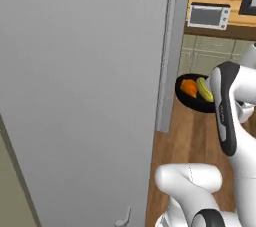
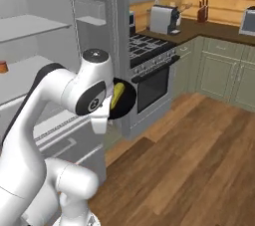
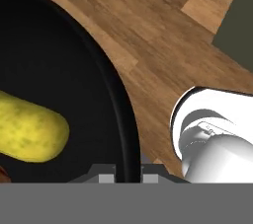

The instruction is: Pick the chicken drumstick and cucumber from their plates and place them in the bowl. Then put the bowl in the fridge.

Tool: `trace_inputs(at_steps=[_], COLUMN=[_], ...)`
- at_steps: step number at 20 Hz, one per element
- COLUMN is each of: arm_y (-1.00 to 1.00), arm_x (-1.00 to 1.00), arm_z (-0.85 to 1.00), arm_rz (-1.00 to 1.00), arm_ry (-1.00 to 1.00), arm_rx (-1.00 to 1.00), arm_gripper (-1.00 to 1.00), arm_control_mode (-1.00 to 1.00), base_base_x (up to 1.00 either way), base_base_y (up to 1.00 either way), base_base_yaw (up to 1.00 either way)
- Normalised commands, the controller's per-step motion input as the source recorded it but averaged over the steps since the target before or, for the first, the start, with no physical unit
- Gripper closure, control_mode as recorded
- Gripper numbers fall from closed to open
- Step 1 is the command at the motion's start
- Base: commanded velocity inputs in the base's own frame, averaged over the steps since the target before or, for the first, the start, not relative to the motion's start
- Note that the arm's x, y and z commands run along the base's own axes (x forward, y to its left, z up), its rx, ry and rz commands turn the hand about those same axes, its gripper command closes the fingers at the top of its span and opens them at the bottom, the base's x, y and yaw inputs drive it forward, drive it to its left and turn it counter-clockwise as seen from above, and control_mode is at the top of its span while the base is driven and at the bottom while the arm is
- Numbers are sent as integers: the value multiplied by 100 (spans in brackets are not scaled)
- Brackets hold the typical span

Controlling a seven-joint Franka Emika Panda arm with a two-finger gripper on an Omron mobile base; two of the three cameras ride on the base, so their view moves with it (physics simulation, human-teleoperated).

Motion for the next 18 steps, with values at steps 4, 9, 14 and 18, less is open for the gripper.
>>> trace_inputs(at_steps=[4, 9, 14, 18], arm_y=[0, 0, 0, 0], arm_x=[0, 0, 0, 0], arm_z=[0, 0, 0, 0], arm_rz=[0, 0, 0, 0], arm_ry=[0, 0, 0, 0], arm_rx=[0, 0, 0, 0], arm_gripper=[100, 100, 100, 100], arm_control_mode=[100, 100, 100, 100], base_base_x=[92, 6, -1, 21], base_base_y=[-13, 14, 7, 0], base_base_yaw=[45, 59, 62, 65])
